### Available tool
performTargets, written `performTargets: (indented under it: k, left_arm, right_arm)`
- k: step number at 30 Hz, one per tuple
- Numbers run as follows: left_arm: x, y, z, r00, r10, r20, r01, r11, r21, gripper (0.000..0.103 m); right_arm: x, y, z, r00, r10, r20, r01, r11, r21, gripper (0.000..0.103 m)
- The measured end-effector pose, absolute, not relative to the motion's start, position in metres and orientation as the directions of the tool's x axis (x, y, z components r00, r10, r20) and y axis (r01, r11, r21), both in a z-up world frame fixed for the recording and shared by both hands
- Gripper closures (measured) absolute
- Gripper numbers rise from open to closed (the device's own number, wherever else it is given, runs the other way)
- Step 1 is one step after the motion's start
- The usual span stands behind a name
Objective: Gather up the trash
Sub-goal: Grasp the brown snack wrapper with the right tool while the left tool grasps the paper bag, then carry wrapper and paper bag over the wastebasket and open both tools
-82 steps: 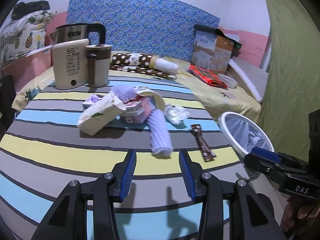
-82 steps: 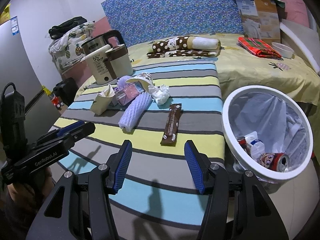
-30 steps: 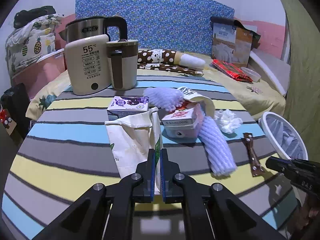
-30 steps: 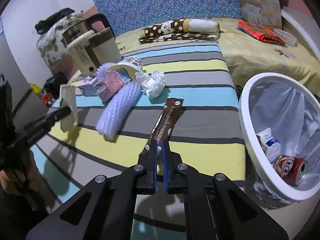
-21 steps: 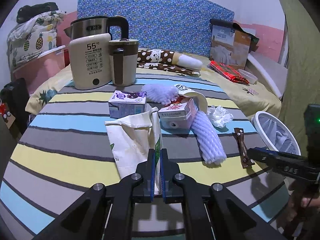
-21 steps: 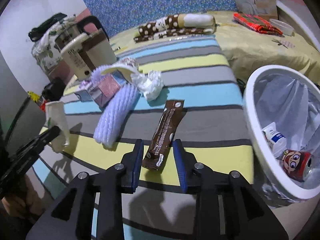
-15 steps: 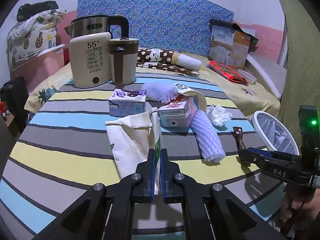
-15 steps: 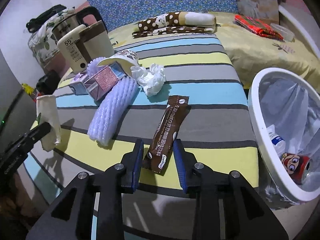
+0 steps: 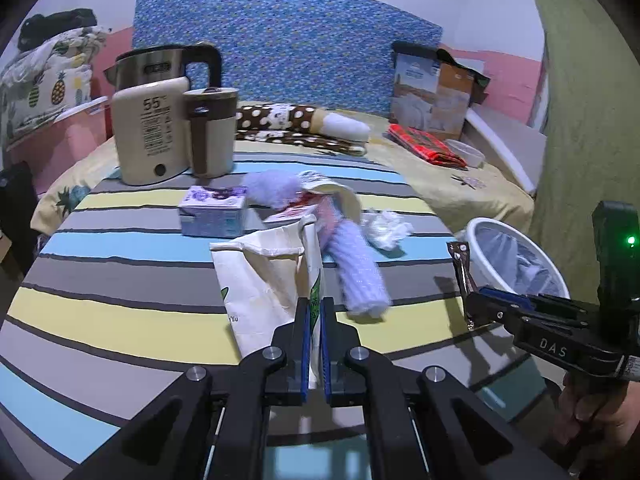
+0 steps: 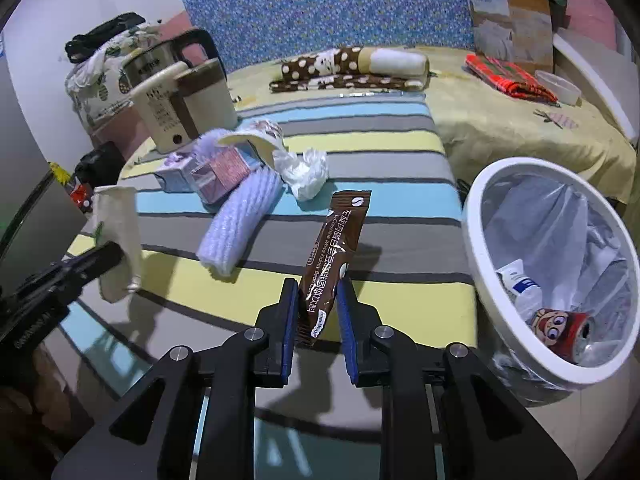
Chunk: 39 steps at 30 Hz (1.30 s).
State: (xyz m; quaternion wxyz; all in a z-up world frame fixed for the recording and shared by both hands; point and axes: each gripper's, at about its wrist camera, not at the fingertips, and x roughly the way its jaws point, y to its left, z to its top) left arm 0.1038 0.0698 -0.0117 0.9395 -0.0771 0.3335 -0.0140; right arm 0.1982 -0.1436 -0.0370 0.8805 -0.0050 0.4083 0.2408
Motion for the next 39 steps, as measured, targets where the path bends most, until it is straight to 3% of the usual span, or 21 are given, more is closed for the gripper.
performTargets:
  k: [22,39]
  left_arm:
    - [0.107,-0.019,0.011,0.769,-0.219,-0.601,0.172,0.976,-0.136,0.099]
    - [0.153,-0.106,0.017,0.719,-0.387,-0.578,0.367,0.917,-0.158,0.099]
  right_arm:
    - [0.179,-0.201,-0.018,0.631,0.415,-0.655,-0.369,0.904,0.217,0.081]
    - [0.190,-0.274,-0.024,0.692,0.303,-0.655,-0.193,0.952,0.237,0.081]
